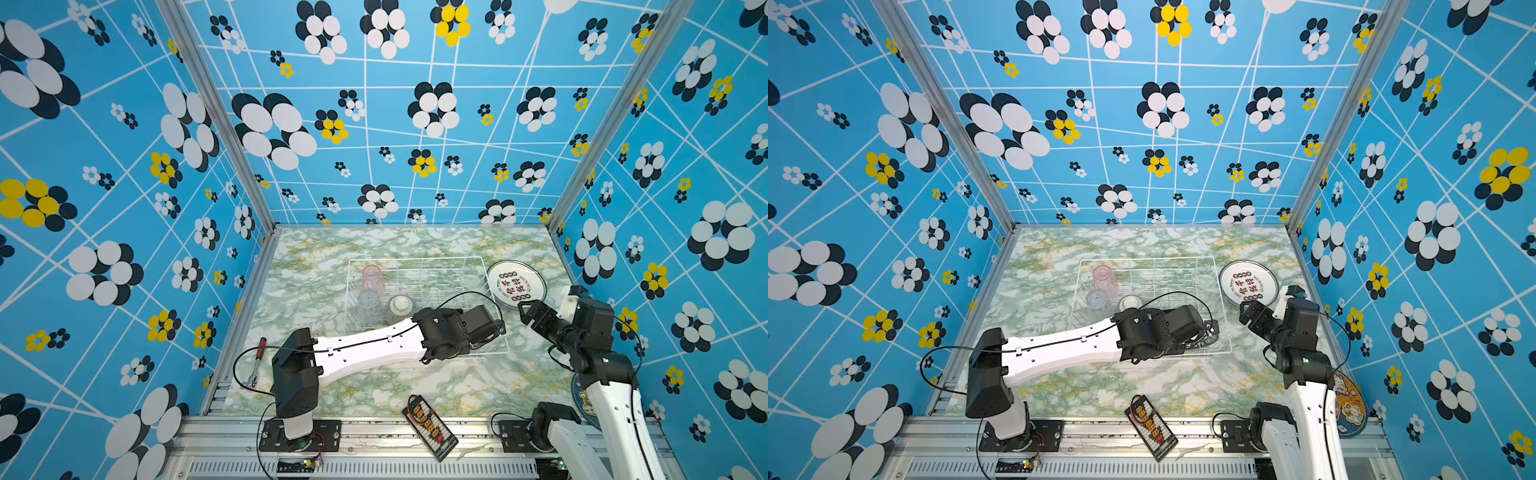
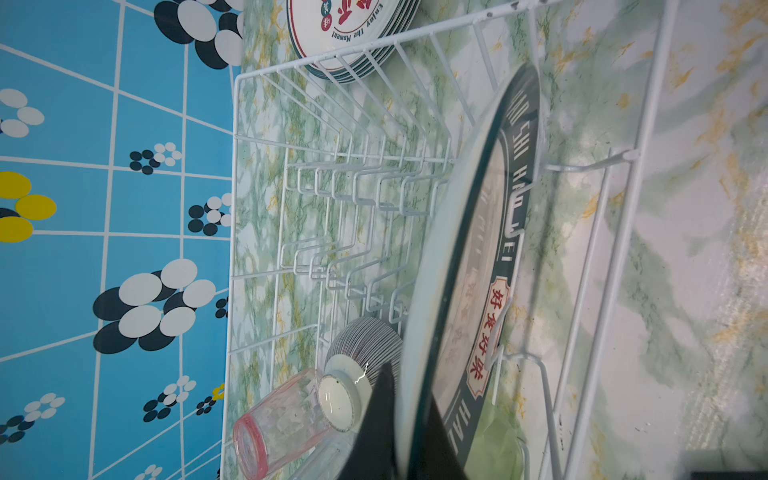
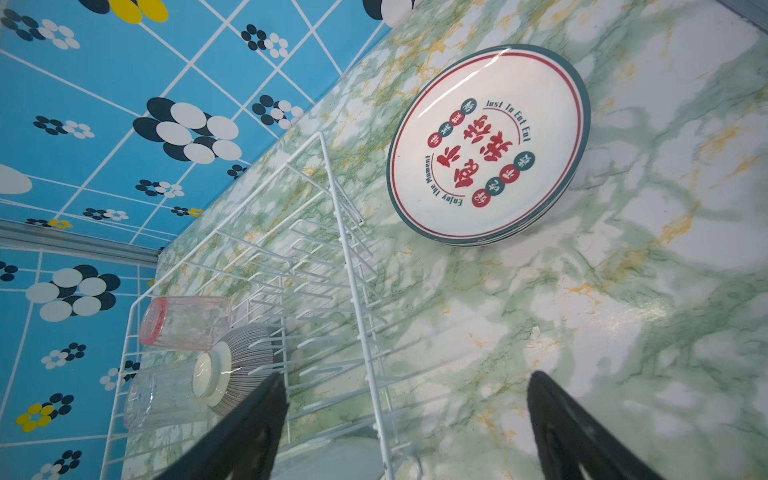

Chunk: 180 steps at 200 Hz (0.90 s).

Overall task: Unload the mixed dishes from the dish rack
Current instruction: 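Close the left gripper on the green-rimmed white plate's edge in the rack, then lift the green-rimmed plate up out of the rack with the left gripper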

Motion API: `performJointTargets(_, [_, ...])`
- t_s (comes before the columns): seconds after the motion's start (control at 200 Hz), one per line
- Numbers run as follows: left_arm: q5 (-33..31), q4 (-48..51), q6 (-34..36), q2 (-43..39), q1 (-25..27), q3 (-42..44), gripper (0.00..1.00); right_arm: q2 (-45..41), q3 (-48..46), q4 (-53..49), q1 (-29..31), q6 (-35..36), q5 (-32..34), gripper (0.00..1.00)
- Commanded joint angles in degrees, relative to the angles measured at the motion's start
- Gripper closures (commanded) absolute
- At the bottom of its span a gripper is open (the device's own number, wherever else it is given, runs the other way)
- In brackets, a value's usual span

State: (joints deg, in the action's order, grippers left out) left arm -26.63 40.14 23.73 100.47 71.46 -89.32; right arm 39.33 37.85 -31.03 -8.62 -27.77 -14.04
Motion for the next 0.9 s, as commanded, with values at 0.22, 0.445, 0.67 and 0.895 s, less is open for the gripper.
performJointTargets(0.22, [1.14,-2.62,3.18,-12.32,2.7,2.54,0.94,0.19,-0.87,2.02,0.54,-1.56,0.16,0.08])
performJointTargets(0.445, [3.96,-6.18,3.87,-11.73,2.28,6.4,0.94,-0.03,-0.68,1.96,0.71,-1.85,-0.02,0.08])
performJointTargets(0.67, [3.05,-6.76,3.65,-11.37,1.93,5.78,0.94,-1.01,-0.85,0.57,0.67,-1.3,0.33,0.08])
performJointTargets(0.895, [4.14,-2.49,0.37,-14.81,-1.72,4.15,0.93,-0.27,-1.42,1.32,0.79,-1.32,-0.45,0.09])
